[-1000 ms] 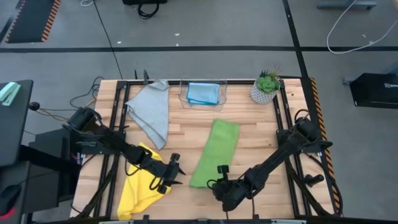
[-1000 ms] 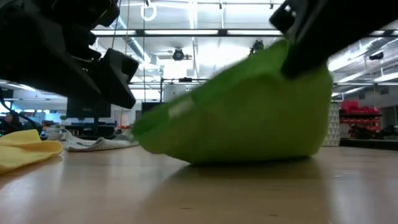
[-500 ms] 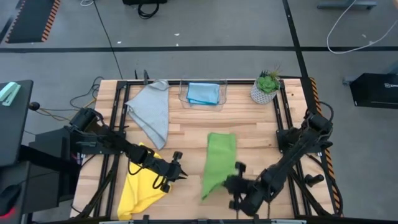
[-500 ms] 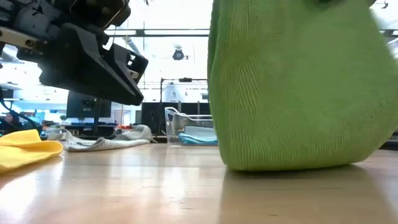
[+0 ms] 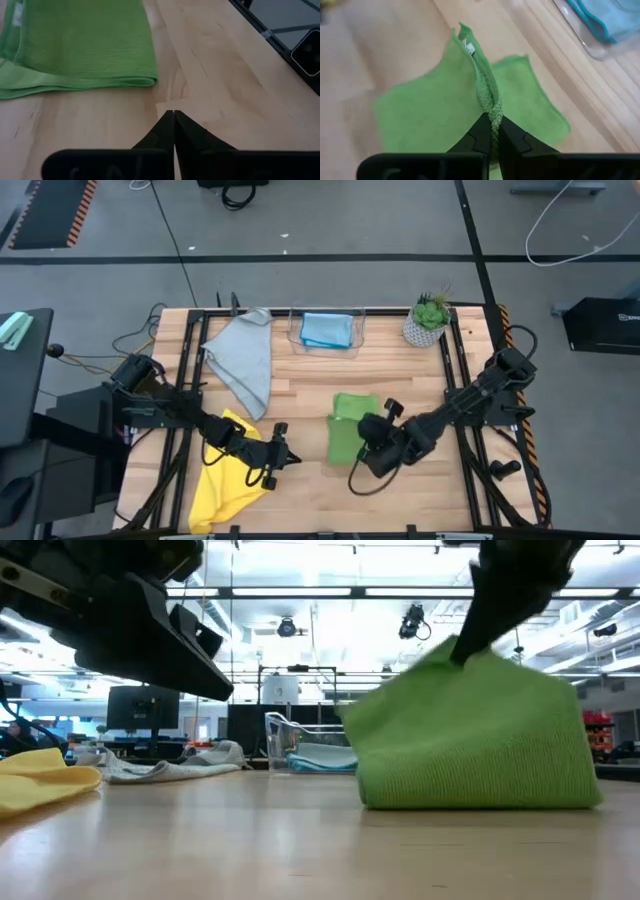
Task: Fold microfiber towels
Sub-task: Fold the green microfiber towel
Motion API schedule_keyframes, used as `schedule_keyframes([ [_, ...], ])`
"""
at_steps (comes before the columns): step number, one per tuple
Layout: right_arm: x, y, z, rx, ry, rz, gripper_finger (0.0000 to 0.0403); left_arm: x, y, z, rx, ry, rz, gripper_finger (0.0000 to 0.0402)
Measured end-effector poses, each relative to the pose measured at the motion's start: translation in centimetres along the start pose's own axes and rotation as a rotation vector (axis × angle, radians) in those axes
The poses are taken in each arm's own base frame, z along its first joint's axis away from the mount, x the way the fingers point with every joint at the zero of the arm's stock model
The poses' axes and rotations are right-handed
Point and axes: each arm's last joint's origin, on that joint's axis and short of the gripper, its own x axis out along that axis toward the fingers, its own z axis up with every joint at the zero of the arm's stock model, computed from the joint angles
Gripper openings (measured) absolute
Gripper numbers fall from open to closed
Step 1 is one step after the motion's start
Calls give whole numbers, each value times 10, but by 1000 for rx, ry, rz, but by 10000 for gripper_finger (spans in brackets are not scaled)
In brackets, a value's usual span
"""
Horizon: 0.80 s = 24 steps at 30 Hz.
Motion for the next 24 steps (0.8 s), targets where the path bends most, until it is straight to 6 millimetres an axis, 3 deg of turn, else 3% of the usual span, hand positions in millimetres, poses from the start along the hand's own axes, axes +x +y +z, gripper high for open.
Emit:
schedule_keyframes([
  [12, 28, -41, -12, 96, 1, -28, 21, -5, -10, -5, -38, 5, 71, 6],
  [18, 41, -54, -16, 137, -16, -21, 21, -5, -9, -5, -40, 5, 74, 19],
  [24, 52, -64, -18, 149, -1, -26, 21, -5, -9, -5, -43, 9, 75, 6],
])
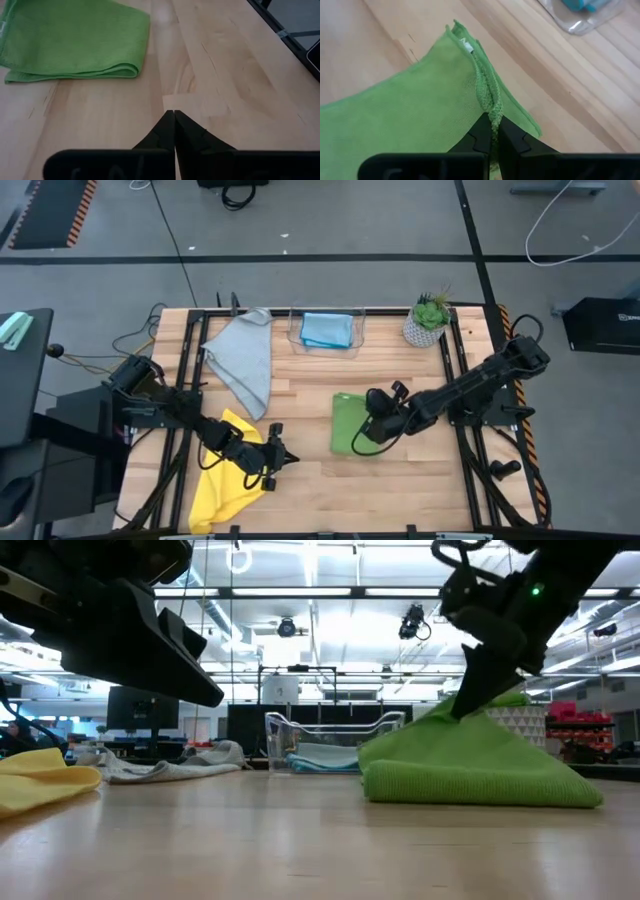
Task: Fold microfiber towels
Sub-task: Fold the green microfiber towel
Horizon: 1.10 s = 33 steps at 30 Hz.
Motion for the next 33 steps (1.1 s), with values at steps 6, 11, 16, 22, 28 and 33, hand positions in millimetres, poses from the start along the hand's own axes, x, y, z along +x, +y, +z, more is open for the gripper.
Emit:
schedule_keyframes([
  [6, 7, -5, 4, 8, 13, -19, 44, 0, 0, 0, -4, 0, 0, 19],
  [11, 7, -8, 9, 16, 16, -26, 111, 0, 0, -1, -29, 7, 1, 9],
  [16, -12, -14, 27, -12, 19, -40, 188, 0, 0, -2, -41, 15, 4, 13],
  [22, -53, -33, 49, -14, -20, -40, 224, 0, 1, -2, -53, 21, 6, 14],
  [28, -38, -39, 17, 19, -25, 212, 102, -2, 7, -13, -67, 7, 12, 9],
  [33, -13, -39, -23, 40, -110, 380, 15, -2, 25, -22, -141, -61, -19, 6],
])
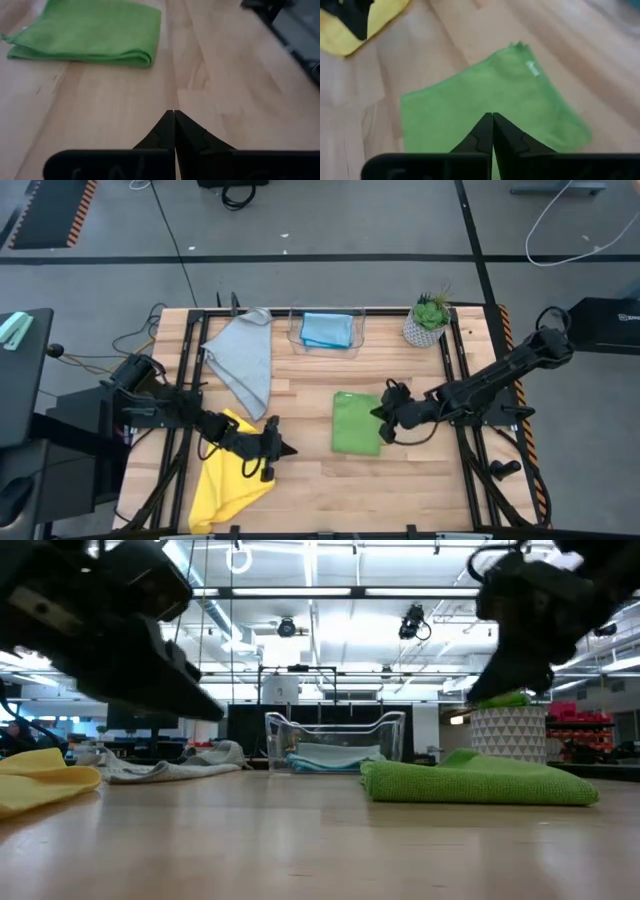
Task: Fold microfiber towels
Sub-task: Fold the green microfiber towel
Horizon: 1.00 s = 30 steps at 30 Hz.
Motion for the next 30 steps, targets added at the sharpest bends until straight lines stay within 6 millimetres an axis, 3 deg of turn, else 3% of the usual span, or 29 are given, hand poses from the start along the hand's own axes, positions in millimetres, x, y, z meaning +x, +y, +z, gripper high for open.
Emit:
schedule_keyframes([
  [5, 15, 0, -22, -31, -53, 74, 26, 10, 15, 14, 22, -21, -23, 4],
  [8, 26, -5, -26, -63, -77, 7, 12, 16, 23, 27, 56, -43, -35, 6],
  [13, 48, -22, -26, -111, -63, -140, 8, 26, 44, 46, 88, -84, 5, 5],
  [21, 69, -47, -23, -171, 4, -268, 5, 32, 88, 56, 64, -92, 47, 8],
  [30, 75, -58, -19, -164, 32, -299, 14, 33, 93, 56, 134, -81, 14, 10],
])
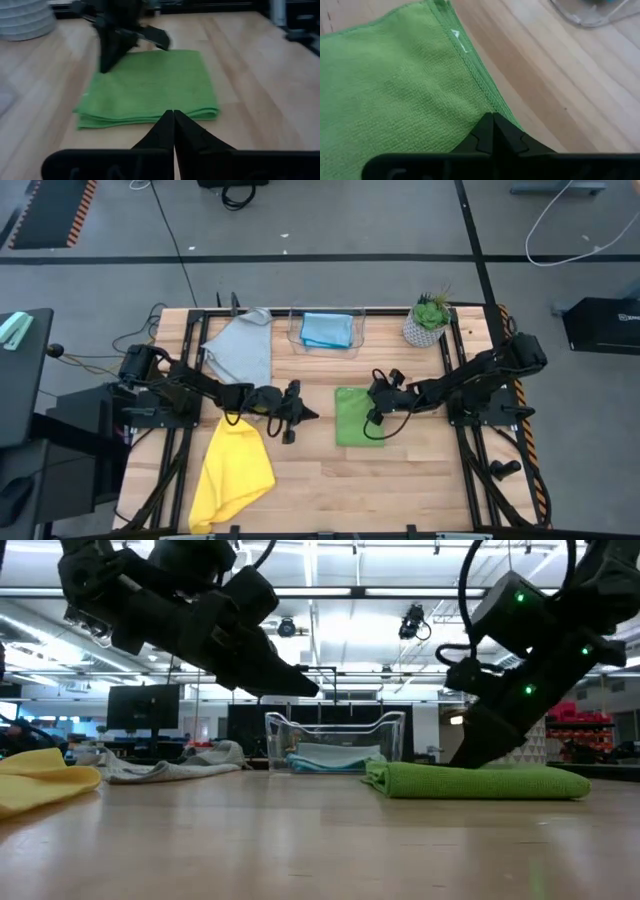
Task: Fold microfiber towels
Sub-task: Fold the green microfiber towel
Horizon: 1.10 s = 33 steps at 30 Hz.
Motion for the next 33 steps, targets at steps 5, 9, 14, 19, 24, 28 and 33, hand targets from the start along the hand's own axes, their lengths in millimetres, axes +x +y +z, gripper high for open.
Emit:
schedule_keyframes([
  [5, -21, 4, 21, 17, -58, 45, 54, -1, -11, 0, 19, -1, -72, 15],
  [9, -46, 16, 36, -35, -75, 100, 85, 4, -26, 6, 47, -16, -111, 41],
  [14, -69, 39, 41, -135, -57, 146, 114, 32, -44, 4, 87, 64, -137, 110],
  [19, -85, 61, 40, -189, -65, 172, 142, 60, -53, 5, 151, 104, -83, 179],
  [24, -101, 75, 40, -216, -90, 230, 178, 84, -58, 4, 174, 161, -87, 219],
  [28, -109, 80, 41, -234, -100, 237, 211, 98, -59, -2, 178, 181, -82, 226],
  [33, -108, 81, 41, -244, -99, 237, 236, 107, -53, -11, 175, 216, -42, 207],
])
